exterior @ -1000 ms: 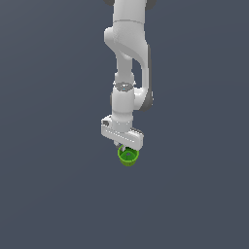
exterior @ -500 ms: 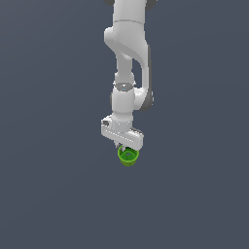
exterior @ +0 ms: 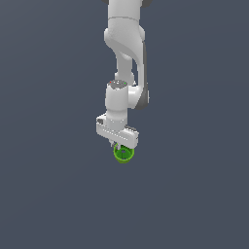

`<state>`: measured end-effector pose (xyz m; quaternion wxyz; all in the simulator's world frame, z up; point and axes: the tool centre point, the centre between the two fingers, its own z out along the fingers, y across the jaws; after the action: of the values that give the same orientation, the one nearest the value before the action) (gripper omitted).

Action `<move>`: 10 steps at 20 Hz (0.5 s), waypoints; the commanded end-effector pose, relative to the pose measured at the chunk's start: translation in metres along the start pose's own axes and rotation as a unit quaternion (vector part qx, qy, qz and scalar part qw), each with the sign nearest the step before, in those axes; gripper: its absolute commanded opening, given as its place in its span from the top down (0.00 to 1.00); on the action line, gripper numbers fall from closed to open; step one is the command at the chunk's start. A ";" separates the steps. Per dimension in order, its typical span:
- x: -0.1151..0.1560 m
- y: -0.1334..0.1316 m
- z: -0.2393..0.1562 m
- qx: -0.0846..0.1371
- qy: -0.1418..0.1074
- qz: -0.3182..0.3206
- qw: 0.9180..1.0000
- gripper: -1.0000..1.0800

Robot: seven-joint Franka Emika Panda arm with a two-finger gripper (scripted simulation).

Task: Pick up the object and move it to a goal position.

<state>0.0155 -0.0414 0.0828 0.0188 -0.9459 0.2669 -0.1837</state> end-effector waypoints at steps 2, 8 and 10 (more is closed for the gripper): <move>0.011 0.016 -0.007 0.000 0.002 0.000 1.000 1.00; 0.036 0.055 -0.023 0.000 0.002 0.000 1.000 1.00; 0.046 0.071 -0.029 0.000 0.002 0.000 1.000 1.00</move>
<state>0.0072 -0.1097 0.1094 0.0183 -0.9458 0.2670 -0.1842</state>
